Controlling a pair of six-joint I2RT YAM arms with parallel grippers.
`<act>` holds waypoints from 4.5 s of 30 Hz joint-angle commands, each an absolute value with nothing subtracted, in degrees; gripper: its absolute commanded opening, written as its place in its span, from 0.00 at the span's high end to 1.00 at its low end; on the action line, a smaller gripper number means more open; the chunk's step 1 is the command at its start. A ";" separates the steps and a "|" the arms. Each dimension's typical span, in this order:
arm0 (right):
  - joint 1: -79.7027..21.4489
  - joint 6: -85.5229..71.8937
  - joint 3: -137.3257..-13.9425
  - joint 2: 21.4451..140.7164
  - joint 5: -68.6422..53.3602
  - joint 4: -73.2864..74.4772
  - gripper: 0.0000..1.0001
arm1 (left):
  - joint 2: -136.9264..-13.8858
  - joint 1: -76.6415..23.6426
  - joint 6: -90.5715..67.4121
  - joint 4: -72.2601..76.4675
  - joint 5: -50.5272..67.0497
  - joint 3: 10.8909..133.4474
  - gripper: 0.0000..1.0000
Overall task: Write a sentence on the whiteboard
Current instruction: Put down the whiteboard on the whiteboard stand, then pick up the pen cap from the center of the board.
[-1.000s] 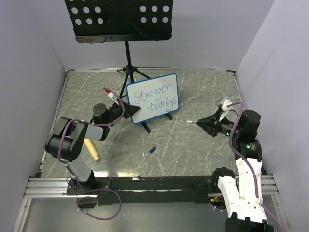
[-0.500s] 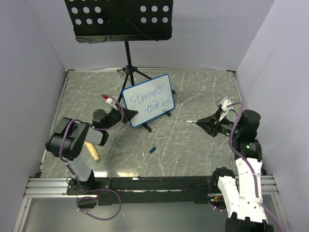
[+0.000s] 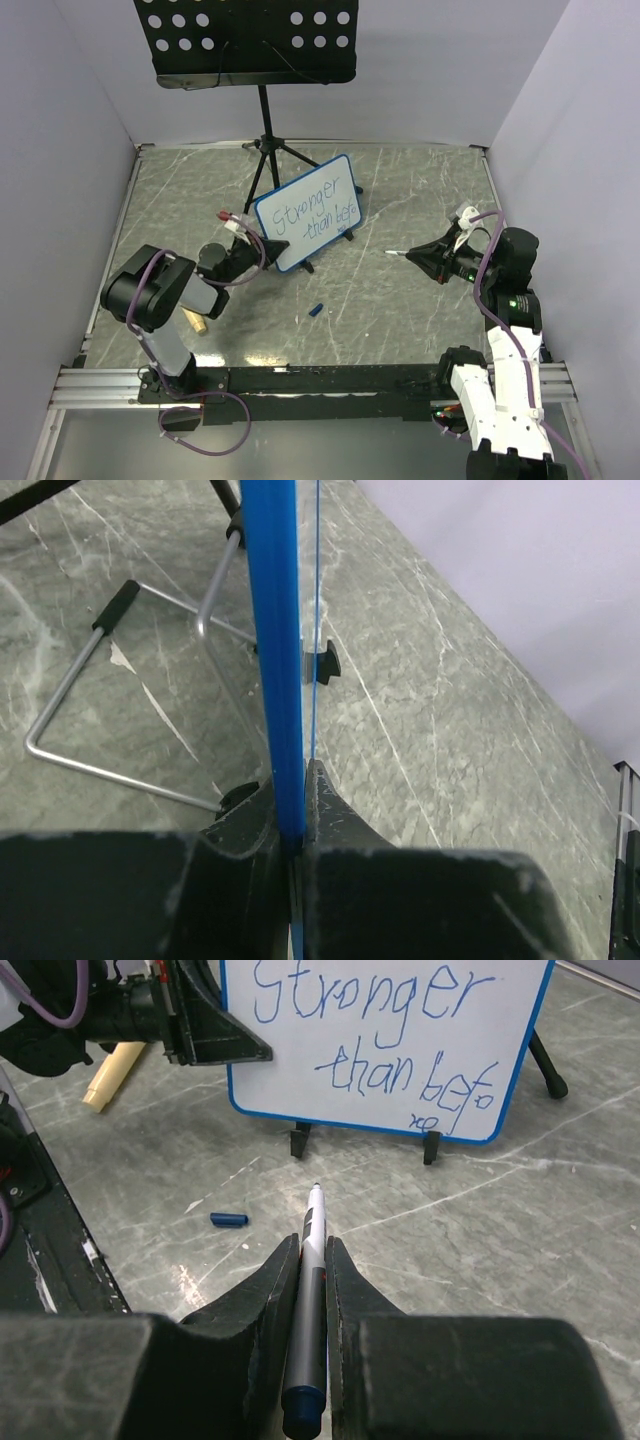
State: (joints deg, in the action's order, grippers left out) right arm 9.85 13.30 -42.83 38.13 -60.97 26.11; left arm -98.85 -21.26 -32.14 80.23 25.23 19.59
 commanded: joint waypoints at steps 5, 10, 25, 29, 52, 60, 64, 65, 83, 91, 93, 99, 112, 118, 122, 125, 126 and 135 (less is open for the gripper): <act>10.20 12.83 -42.98 38.06 -62.31 23.47 1.00 | -102.13 -23.03 -29.09 106.61 23.47 16.00 0.83; 10.11 12.66 -43.15 37.79 -62.40 23.47 1.00 | -102.30 -23.03 -29.71 106.70 22.76 14.94 0.66; 9.93 12.66 -43.24 37.27 -62.84 23.55 1.00 | -92.31 -23.03 -30.06 101.61 19.69 12.13 0.01; 9.84 12.39 -43.33 37.44 -63.02 23.12 1.00 | -84.66 -23.03 -29.97 90.94 19.52 10.37 0.03; 9.40 11.34 -42.89 37.27 -64.60 21.27 1.00 | -23.63 -28.55 -45.71 8.52 6.04 8.61 0.03; 9.49 11.77 -42.72 36.48 -64.43 21.27 1.00 | -40.46 -51.30 -35.34 -14.98 -1.28 30.72 0.01; 9.58 13.27 -42.80 35.95 -63.99 22.94 1.00 | -58.50 -63.78 -32.62 -20.65 -9.04 40.94 0.03; 9.58 13.53 -42.98 35.86 -63.90 23.72 1.00 | -62.19 -65.03 -31.04 -21.26 -9.92 45.13 0.03; 10.02 14.94 -41.84 36.12 -62.58 23.73 1.00 | -94.57 -64.34 -28.22 -19.08 -14.42 58.36 0.27; 10.02 15.12 -41.48 36.21 -62.31 23.64 1.00 | -97.20 -60.73 -26.37 -19.07 -9.85 59.68 0.42; 10.11 15.12 -41.48 36.30 -62.31 23.64 1.00 | -98.08 -60.38 -26.37 -20.21 -7.31 59.94 0.50; 10.11 15.12 -41.22 36.47 -62.31 23.47 1.00 | -96.42 -60.29 -28.03 -20.30 -3.96 56.70 0.52; 10.11 15.29 -41.13 36.47 -62.84 23.99 1.00 | -99.05 -59.85 -28.30 -21.62 -6.94 55.55 0.77; 10.11 16.34 -41.83 37.96 -64.60 25.92 1.00 | -97.22 -59.94 -25.67 -18.11 -6.15 53.53 0.92; 10.11 21.78 -44.64 43.74 -67.32 35.03 1.00 | -93.09 -59.94 -21.98 -11.27 -5.71 49.50 0.93; 10.02 26.71 -46.22 49.28 -70.48 41.54 1.00 | -89.13 -60.12 -19.60 -1.43 -5.54 44.76 0.94; 9.93 28.89 -46.58 51.13 -71.27 42.96 1.00 | -88.16 -60.20 -18.56 1.64 -4.93 43.43 0.94; 6.51 41.30 -55.54 72.94 -77.34 57.82 1.00 | -83.14 -62.84 -12.93 20.48 -5.62 38.93 0.96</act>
State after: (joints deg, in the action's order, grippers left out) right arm 9.02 33.39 -51.07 68.97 -72.93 50.59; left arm -85.25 -61.34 -17.15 9.89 -5.48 37.52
